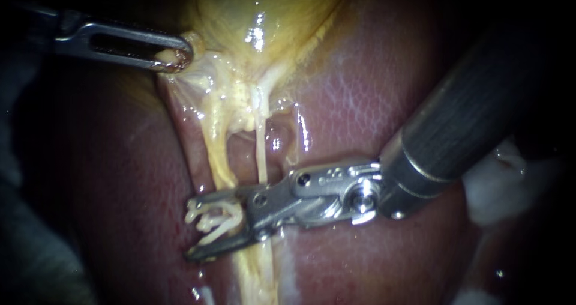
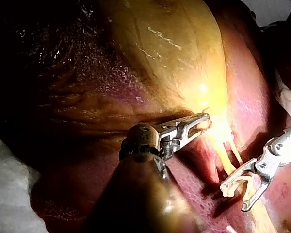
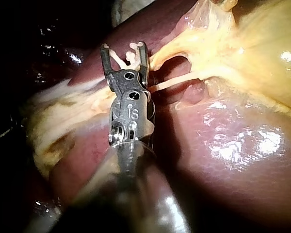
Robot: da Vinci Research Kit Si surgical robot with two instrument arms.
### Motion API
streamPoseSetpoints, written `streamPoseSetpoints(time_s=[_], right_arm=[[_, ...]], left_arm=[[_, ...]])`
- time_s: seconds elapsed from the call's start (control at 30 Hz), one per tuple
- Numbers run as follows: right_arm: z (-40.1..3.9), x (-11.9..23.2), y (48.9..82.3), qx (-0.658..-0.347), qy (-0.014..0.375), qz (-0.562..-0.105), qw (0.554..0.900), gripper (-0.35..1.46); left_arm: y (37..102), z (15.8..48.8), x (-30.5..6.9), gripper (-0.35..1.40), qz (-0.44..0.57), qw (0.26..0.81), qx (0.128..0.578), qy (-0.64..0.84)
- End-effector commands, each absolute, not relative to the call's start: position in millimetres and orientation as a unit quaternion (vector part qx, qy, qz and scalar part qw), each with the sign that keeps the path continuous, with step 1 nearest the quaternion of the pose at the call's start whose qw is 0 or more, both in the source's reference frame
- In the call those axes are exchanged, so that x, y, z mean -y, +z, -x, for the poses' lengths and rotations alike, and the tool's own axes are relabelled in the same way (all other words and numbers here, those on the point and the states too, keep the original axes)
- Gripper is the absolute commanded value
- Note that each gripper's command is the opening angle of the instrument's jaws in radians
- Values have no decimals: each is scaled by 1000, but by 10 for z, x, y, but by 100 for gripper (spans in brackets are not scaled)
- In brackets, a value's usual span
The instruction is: Clipping second clip left tube
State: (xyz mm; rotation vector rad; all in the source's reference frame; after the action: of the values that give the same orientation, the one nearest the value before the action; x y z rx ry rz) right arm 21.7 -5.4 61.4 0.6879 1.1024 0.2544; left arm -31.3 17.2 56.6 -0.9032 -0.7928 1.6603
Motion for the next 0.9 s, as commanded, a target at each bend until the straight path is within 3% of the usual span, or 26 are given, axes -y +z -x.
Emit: streamPoseSetpoints(time_s=[0.03,0.17,0.47,0.9], right_arm=[[-215,53,612,-512,118,-320,788,49],[-204,47,600,-522,119,-323,780,50],[-166,31,578,-528,161,-355,754,50],[-127,18,611,-521,211,-392,729,50]], left_arm=[[565,313,-172,-35,377,519,330,692],[566,313,-172,-35,377,519,331,692],[566,313,-172,-35,377,519,331,692],[566,312,-172,-35,377,520,329,692]])
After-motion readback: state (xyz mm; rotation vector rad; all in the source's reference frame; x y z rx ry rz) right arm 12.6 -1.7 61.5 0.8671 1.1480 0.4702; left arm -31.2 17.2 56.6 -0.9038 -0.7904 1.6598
